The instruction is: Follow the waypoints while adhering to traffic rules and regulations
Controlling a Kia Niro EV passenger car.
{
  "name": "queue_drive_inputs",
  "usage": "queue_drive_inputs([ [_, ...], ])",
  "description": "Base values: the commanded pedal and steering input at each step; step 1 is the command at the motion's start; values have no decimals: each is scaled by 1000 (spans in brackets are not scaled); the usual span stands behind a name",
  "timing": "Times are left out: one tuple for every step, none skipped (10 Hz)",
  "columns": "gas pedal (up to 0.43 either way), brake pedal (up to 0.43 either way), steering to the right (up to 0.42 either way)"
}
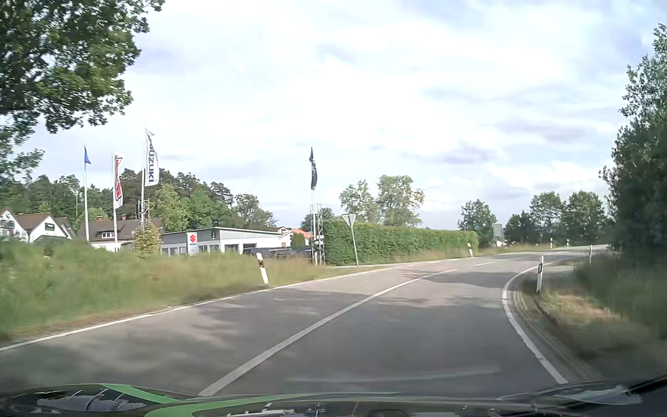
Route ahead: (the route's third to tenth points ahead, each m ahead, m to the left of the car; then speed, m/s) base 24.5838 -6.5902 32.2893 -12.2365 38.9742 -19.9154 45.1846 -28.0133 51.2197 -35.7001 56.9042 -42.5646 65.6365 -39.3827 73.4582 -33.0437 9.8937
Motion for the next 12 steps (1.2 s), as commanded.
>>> queue_drive_inputs([
  [138, 0, 111],
  [110, 0, 112],
  [98, 0, 114],
  [98, 0, 118],
  [98, 0, 121],
  [87, 0, 120],
  [87, 0, 113],
  [87, 0, 110],
  [87, 0, 109],
  [87, 0, 109],
  [87, 0, 108],
  [79, 0, 107],
])
